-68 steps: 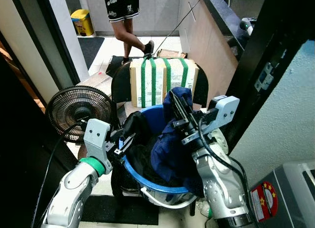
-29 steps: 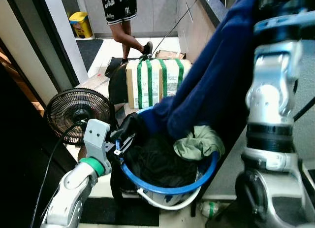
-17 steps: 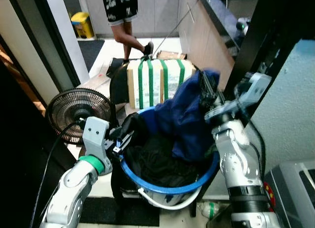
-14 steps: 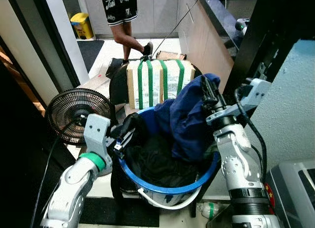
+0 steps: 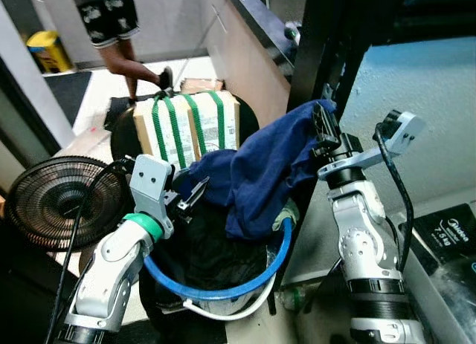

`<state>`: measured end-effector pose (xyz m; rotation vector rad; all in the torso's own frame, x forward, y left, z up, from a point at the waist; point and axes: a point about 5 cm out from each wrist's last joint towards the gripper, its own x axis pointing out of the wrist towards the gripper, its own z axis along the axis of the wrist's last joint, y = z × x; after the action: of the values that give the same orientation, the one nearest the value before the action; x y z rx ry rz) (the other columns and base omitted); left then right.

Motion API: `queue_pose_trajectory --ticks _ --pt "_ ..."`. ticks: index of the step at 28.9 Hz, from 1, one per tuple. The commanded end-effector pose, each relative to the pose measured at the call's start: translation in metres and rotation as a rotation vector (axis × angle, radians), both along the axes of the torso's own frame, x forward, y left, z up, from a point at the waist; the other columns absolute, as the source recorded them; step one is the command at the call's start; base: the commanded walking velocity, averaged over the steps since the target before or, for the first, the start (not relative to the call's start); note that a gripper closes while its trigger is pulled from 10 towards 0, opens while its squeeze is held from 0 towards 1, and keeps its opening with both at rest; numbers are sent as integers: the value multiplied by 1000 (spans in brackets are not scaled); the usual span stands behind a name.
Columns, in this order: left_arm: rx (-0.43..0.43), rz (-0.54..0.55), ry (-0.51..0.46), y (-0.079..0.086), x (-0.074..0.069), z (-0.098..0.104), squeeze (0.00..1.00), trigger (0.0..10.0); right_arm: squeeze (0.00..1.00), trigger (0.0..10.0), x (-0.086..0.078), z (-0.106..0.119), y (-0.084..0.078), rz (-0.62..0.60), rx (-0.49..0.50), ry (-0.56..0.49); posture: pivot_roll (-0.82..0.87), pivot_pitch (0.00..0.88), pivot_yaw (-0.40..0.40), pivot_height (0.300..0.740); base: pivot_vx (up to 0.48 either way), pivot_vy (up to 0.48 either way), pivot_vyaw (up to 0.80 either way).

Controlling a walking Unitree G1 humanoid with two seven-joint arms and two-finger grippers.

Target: Clothes washing

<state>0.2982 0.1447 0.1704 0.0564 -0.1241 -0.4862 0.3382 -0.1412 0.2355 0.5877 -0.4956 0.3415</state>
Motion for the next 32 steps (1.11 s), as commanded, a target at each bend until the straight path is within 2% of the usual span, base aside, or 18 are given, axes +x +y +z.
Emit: queue_pose_trajectory --ticks 1,2,4,6,7,9,10,11,12,15,17,20,22,25,27,30,31,32 --pt "14 -5 18 1 -2 -4 0 10000 0 10000 -1 -3 -31 -122 82 13 70 0 89 740 0 0 -800" --pt "16 -11 19 0 -2 -5 0 10000 0 10000 -2 -3 -33 -117 86 13 71 0 89 740 0 0 -800" --pt "15 -33 23 -1 -3 -5 0 10000 0 10000 -4 -3 -30 -4 117 6 69 0 89 740 0 0 -800" --pt "17 -48 23 -3 -5 -5 0 10000 0 10000 -13 -2 -21 199 123 -17 68 0 88 740 0 0 -800" --pt "17 -48 23 -3 -5 -5 0 10000 0 10000 -13 -2 -21 199 123 -17 68 0 88 740 0 0 -800" --pt "26 -50 21 -4 -5 -5 0 10000 0 10000 -30 -6 -9 459 116 -47 69 0 86 740 0 0 -800" --pt "26 -50 21 -4 -5 -5 0 10000 0 10000 -30 -6 -9 459 116 -47 69 0 86 740 0 0 -800" --pt "35 -46 19 -4 -4 -6 0 10000 0 10000 -49 -11 1 681 86 -72 69 0 86 740 0 0 -800" --pt "35 -46 19 -4 -4 -6 0 10000 0 10000 -49 -11 1 681 86 -72 69 0 86 740 0 0 -800" --pt "36 -42 20 -4 -4 -7 0 10000 0 10000 -60 -15 7 791 58 -82 69 0 86 740 0 0 -800" --pt "36 -47 24 -5 -5 -7 0 10000 0 10000 -65 -23 20 853 1 -39 67 6 91 740 0 0 -800" --pt "37 -48 25 -5 -6 -7 0 10000 0 10000 -68 -20 23 894 43 -49 71 15 91 740 0 0 -800" --pt "37 -48 25 -5 -6 -7 0 10000 0 10000 -69 -18 23 910 60 -58 71 15 91 740 0 0 -800" --pt "33 -44 25 -4 -6 -6 0 10000 0 10000 -61 13 19 845 169 -168 72 21 96 740 0 0 -800" --pt "31 -41 25 -3 -6 -5 0 10000 0 10000 -58 23 17 815 200 -202 72 21 96 740 0 0 -800" --pt "27 -31 20 -2 -5 -4 0 10000 0 10000 -42 48 8 657 250 -234 72 21 96 740 0 0 -800" --pt "10 -2 7 1 -4 0 0 10000 0 10000 -22 57 -3 442 207 -179 72 21 96 740 0 0 -800" --pt "-2 19 -2 3 -3 2 0 10000 0 10000 -11 64 -11 293 177 -147 72 21 96 740 0 0 -800"
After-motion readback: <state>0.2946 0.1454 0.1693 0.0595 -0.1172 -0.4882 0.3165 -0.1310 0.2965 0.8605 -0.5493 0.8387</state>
